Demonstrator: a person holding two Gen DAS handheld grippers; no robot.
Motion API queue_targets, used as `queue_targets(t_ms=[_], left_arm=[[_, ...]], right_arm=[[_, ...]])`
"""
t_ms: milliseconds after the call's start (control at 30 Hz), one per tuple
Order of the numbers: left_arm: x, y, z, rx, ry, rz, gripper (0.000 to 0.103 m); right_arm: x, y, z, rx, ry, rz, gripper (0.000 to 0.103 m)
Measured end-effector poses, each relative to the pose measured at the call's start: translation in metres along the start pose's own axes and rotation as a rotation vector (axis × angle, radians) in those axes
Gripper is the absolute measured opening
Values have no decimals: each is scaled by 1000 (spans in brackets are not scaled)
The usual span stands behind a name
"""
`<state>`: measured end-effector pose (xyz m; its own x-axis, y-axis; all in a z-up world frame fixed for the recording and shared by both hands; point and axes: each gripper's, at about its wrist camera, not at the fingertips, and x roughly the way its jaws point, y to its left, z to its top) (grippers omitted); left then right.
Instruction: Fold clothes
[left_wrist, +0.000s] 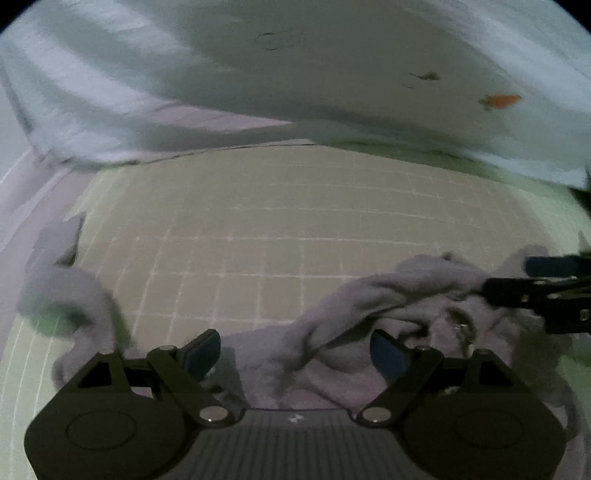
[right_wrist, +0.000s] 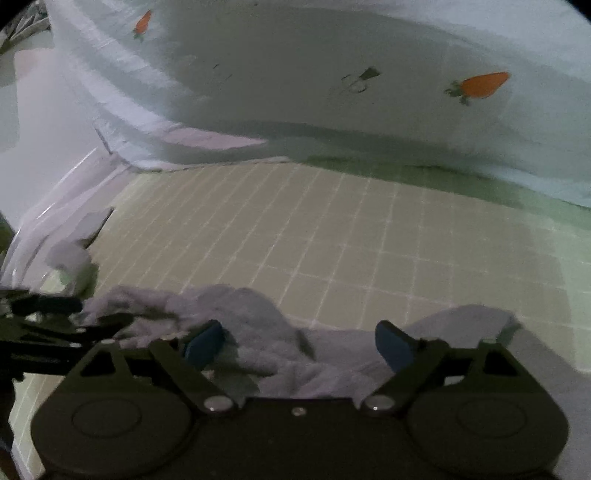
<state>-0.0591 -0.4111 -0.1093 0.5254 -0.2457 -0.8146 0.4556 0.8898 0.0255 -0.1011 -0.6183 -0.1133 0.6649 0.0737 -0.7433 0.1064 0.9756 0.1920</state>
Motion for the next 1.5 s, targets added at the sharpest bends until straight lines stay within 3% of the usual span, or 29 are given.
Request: queue_targets(t_ms=[133, 200, 233, 367, 433, 467, 500, 600, 667, 733, 767, 833, 1000, 1167, 1267, 1333, 1433, 1500], left_arm=[[3, -4, 5, 11, -8, -4, 83], [5, -5, 7, 15, -12, -6, 69], [6, -6, 8, 17, -14, -7, 66], [5, -11, 16, 42, -47, 11, 54], [6, -14, 22, 51, -61, -3, 46], [7, -15, 25, 52, -59, -14, 36], [10, -15, 27, 53, -48, -24, 29], [17, -19, 30, 62, -20, -40, 29], [20, -20, 28, 73, -4, -44, 31], [22, -19, 26, 71, 6, -45, 33], [21, -18, 24, 64, 9, -44, 38], [20, -15, 21, 53, 14, -35, 48], [19, -2, 13, 20, 47, -52, 65], [26, 9, 8, -47, 73, -85, 67], [28, 9, 9, -92, 69, -114, 53], [27, 3, 11, -66, 58, -112, 45], [27, -6, 15, -26, 50, -112, 24], [27, -8, 19, -25, 39, -116, 15]], right_arm=[[4, 7, -4, -24, 24, 16, 82], [6, 8, -4, -26, 32, 26, 73], [7, 7, -3, -22, 35, 37, 60], [5, 5, 3, -10, 1, 42, 34], [4, 5, 7, -4, -18, 46, 29], [4, 5, 10, -7, -20, 53, 27], [6, 5, 12, -13, -16, 58, 27], [11, 3, 18, -29, 11, 76, 29], [15, 3, 23, -39, 32, 63, 47], [17, 5, 27, -51, 23, 34, 58], [18, 6, 29, -57, 17, 21, 70], [19, 9, 33, -72, -1, -6, 83], [25, 18, 28, -150, 40, -3, 83], [27, 17, 14, -154, 98, 27, 75], [27, 17, 19, -154, 101, 43, 65], [29, 19, 24, -171, 96, 50, 63], [35, 23, 29, -207, 102, 75, 61], [40, 24, 32, -218, 120, 105, 46]])
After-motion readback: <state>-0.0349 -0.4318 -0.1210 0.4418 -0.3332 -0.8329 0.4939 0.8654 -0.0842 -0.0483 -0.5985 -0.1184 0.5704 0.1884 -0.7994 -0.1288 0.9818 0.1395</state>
